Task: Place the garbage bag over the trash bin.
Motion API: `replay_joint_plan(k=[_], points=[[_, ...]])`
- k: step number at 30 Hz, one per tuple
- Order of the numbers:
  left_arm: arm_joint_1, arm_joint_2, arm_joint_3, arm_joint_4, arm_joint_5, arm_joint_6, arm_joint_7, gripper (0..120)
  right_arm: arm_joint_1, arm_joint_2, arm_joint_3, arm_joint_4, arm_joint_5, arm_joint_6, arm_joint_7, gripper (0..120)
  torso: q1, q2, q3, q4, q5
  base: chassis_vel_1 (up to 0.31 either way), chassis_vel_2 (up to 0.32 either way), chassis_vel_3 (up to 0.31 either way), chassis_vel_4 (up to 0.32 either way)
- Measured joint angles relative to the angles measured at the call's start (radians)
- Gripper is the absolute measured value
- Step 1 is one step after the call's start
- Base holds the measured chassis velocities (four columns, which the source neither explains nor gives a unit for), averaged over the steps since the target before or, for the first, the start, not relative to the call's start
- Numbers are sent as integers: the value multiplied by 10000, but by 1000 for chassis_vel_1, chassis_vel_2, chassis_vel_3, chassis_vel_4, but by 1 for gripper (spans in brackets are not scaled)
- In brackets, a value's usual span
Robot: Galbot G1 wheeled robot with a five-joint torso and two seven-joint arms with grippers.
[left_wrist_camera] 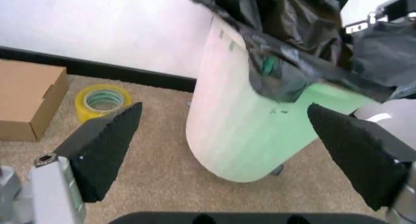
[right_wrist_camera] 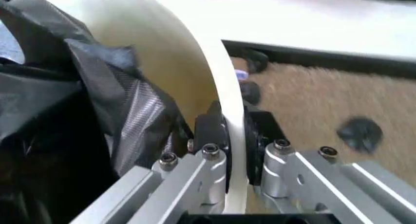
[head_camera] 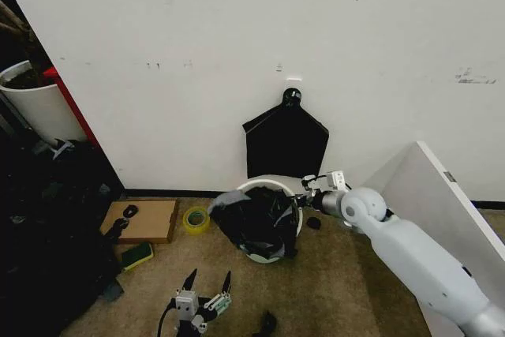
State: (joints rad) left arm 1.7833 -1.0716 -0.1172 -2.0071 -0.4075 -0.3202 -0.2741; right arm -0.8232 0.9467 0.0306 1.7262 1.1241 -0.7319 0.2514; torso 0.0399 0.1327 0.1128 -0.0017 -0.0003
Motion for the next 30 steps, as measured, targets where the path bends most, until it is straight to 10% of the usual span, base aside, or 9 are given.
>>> replay_joint_plan(k=[15,30], points=[[0,128,-30,-116,-153,-17,38,100,-2357,1065,744,2411,1656,1822,6038,3,0,0,0,1,-3,0,0,0,0],[33,329,-95,-266,-235,13,38,100,-3937,2066,635,2719,569,4207,6831,3,1,0,0,0,-1,0,0,0,0]])
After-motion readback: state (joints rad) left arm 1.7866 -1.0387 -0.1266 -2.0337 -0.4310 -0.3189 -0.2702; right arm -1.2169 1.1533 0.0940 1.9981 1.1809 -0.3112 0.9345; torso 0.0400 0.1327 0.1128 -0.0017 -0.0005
